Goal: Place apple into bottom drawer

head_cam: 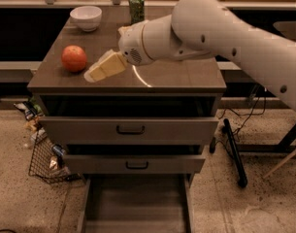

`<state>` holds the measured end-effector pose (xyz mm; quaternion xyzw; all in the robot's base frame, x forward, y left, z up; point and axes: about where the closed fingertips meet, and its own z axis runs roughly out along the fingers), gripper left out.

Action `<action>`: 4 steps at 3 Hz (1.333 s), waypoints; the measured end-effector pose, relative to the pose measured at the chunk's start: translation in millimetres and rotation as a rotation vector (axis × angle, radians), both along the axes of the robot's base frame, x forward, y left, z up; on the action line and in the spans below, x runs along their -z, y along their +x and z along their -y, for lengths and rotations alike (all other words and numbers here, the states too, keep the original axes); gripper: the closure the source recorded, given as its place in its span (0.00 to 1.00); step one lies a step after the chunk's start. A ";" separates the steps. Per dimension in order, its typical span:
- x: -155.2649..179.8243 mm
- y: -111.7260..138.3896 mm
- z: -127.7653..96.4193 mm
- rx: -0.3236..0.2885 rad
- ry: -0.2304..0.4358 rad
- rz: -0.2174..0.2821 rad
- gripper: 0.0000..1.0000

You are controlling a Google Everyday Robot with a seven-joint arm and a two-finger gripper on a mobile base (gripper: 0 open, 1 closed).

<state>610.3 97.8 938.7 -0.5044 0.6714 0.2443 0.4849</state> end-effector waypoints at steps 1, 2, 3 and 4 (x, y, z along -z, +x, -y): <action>21.4 34.8 -9.8 0.032 0.025 0.017 0.00; 45.8 62.3 -39.0 0.016 0.056 0.006 0.00; 64.8 73.4 -59.1 -0.009 0.064 -0.013 0.00; 74.0 93.5 -81.6 -0.040 0.064 0.001 0.00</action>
Offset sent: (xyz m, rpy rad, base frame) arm 0.0863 0.0540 -0.0603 0.0841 -0.0037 -0.0202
